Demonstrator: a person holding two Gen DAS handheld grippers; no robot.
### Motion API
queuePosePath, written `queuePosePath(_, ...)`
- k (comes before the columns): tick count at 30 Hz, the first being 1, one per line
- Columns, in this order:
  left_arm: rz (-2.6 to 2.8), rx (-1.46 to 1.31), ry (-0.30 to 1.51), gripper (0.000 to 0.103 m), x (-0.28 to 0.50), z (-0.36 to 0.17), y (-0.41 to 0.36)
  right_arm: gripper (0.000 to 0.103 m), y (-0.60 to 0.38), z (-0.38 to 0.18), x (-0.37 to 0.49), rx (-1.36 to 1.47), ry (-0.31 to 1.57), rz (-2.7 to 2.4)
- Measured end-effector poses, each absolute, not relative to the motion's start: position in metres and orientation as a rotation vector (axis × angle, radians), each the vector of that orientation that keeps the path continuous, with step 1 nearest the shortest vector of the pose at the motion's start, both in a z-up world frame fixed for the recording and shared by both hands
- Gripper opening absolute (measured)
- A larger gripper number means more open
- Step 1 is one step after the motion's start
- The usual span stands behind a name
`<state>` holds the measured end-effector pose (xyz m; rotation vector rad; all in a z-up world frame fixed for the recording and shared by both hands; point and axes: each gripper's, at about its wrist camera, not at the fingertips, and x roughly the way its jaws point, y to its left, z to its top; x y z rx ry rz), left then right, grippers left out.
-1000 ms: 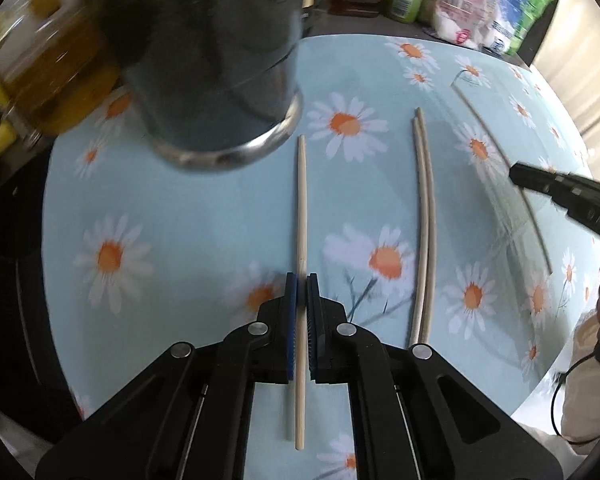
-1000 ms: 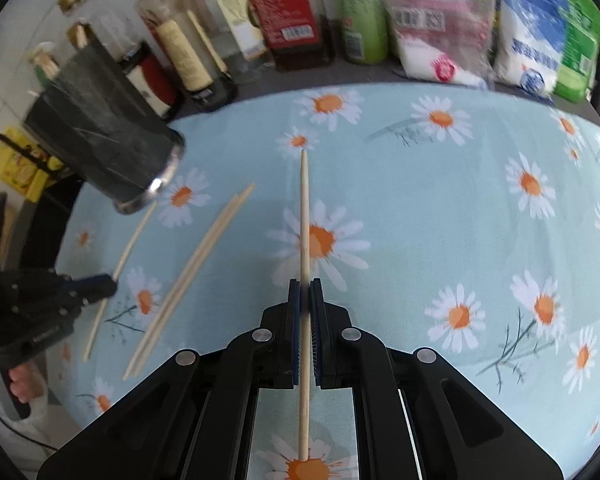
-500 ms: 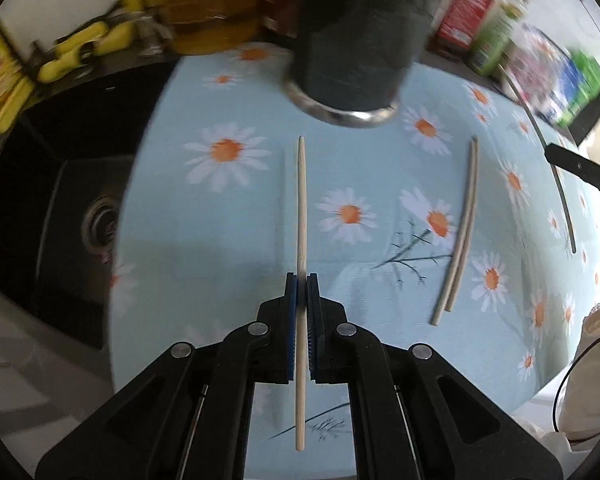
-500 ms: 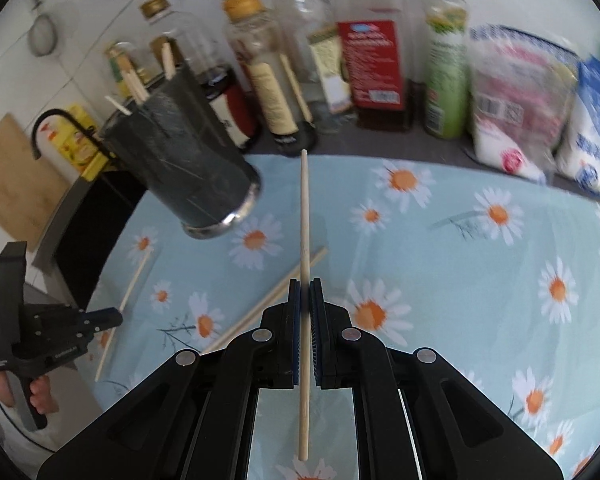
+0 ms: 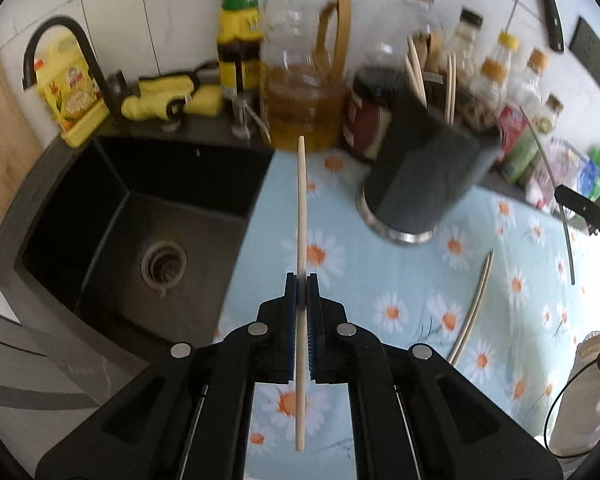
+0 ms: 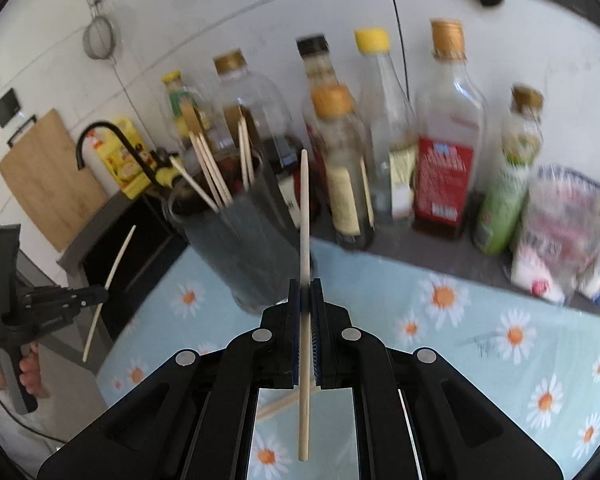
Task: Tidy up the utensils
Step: 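Lift the chopstick in the right gripper over the holder while the left carries its own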
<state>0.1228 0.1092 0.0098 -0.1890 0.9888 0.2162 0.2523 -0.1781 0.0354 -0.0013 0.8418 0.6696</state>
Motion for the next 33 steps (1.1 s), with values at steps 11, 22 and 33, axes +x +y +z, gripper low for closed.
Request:
queuePosePath(11, 0.085, -0.174, 0.705, 0.005, 0.162, 0.078, 0.119, 0.005, -0.147, 0.074, 0.284, 0.083, 0.762, 0.739)
queuePosePath(22, -0.04, -0.232, 0.398, 0.005, 0.177, 0.104, 0.117, 0.005, -0.123, 0.091, 0.297, 0.126, 0.52, 0.861)
queuePosePath(33, -0.125, -0.321, 0.243, 0.005, 0.203, 0.092, 0.115, 0.005, -0.108, 0.085, 0.304, 0.117, 0.361, 0.998)
